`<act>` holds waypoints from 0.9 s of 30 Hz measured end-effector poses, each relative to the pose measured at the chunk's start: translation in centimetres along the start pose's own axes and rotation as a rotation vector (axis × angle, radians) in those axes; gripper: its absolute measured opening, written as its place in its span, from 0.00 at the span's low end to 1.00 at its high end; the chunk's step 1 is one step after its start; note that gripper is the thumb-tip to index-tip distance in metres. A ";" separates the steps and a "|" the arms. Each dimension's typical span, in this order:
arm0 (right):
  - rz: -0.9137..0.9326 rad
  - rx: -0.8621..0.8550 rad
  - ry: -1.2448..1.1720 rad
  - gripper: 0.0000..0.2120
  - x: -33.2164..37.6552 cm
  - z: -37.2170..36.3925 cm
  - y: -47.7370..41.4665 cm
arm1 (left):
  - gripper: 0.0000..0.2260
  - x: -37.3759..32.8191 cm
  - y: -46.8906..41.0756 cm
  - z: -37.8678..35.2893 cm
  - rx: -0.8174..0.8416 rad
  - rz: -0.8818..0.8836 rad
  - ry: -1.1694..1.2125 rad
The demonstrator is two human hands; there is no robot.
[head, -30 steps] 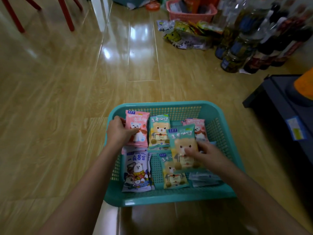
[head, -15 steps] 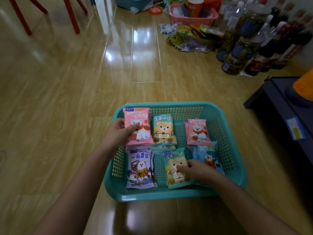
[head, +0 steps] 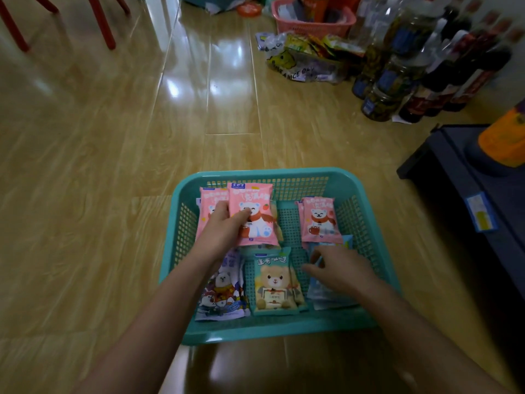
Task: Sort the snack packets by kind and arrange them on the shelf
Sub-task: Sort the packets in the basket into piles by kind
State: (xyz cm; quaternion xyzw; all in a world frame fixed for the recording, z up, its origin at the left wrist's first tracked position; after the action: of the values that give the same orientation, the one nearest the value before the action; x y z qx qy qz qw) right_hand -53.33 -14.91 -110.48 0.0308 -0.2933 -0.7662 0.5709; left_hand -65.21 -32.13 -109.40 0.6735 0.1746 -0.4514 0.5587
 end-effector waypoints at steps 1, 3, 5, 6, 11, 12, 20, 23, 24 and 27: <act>-0.018 -0.059 -0.006 0.16 -1.0 1.3 0.3 | 0.06 -0.1 -0.3 -1.2 0.013 0.014 0.004; -0.051 -0.155 0.015 0.14 -2.9 3.6 0.9 | 0.03 -0.4 -1.0 -3.9 0.044 0.023 -0.035; -0.067 -0.202 0.056 0.13 -4.7 5.4 1.3 | 0.02 -0.5 -1.6 -6.5 0.081 0.024 -0.098; -0.073 -0.211 0.071 0.13 -5.5 6.1 1.5 | 0.05 -0.4 -1.9 -7.8 0.107 0.023 -0.119; -0.095 -0.215 0.094 0.12 -8.3 7.9 2.2 | 0.15 0.0 -3.5 -12.7 0.075 -0.012 -0.254; -0.095 -0.217 0.086 0.12 -8.6 7.9 2.3 | 0.16 0.1 -3.8 -13.3 0.056 -0.028 -0.288; -0.042 -0.258 0.054 0.09 -7.0 7.6 1.7 | 0.14 -0.4 -3.6 -14.1 -0.043 -0.244 -0.596; -0.005 -0.290 0.020 0.08 -5.0 7.4 0.9 | 0.12 -1.5 -1.2 -10.2 -0.198 -0.476 -0.543; 0.015 -0.302 -0.007 0.09 -4.1 7.3 0.5 | 0.11 -1.6 -0.6 -8.4 -0.256 -0.524 -0.521; 0.101 -0.331 -0.107 0.10 -1.1 6.5 -1.1 | 0.08 -1.6 0.2 -2.8 -0.453 -0.545 -0.574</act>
State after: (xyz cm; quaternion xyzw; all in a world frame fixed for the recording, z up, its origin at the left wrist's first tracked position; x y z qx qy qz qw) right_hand -56.44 -11.07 -105.97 -0.1191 -0.1942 -0.7748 0.5897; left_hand -64.80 -29.25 -108.06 0.3114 0.2778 -0.7010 0.5783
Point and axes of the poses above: each hand's wrist, its own y-axis away from the middle knuckle, its own z-axis out of the back of the hand, x = y × z, the point moved 5 cm from there along -y, towards the middle knuckle, and after that the axes turned 8 degrees about z, right-handed, at the moved point
